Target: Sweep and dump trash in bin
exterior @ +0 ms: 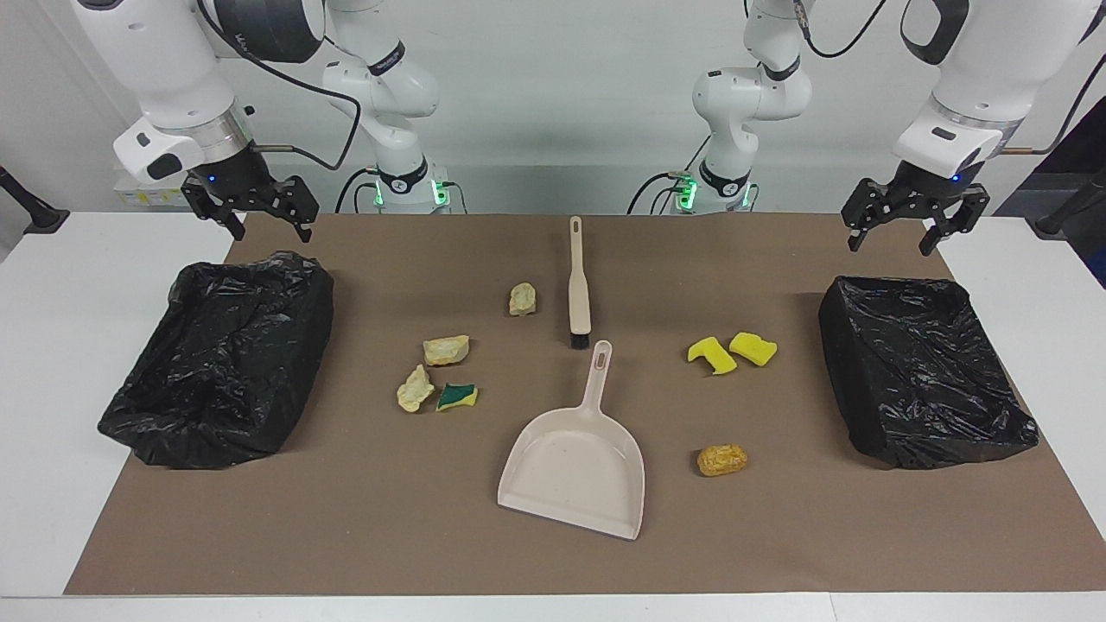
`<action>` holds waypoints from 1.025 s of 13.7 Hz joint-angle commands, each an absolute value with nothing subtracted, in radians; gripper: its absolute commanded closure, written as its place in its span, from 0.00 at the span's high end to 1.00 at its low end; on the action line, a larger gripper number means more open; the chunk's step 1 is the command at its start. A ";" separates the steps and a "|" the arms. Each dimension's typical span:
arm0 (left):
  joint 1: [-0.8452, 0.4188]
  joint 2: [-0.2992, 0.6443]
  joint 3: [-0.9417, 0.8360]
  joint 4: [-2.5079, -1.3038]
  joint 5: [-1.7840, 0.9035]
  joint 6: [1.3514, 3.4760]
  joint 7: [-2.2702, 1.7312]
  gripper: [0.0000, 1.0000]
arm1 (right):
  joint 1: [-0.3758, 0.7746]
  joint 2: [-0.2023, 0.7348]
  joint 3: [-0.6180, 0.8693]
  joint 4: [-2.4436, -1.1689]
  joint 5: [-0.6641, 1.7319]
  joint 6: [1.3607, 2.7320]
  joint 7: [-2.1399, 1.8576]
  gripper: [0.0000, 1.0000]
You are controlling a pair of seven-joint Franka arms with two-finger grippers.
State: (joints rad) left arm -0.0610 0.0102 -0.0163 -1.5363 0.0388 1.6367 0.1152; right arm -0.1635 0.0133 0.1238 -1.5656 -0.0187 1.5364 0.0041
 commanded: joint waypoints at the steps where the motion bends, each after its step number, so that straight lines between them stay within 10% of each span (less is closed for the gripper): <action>1: -0.054 0.002 -0.018 -1.532 0.026 1.618 0.117 1.00 | -0.181 -0.018 0.124 -1.603 -0.005 1.520 0.003 1.00; 14: -0.054 0.002 -0.018 -1.532 0.026 1.620 0.117 1.00 | -0.187 -0.018 0.124 -1.603 -0.014 1.523 0.005 1.00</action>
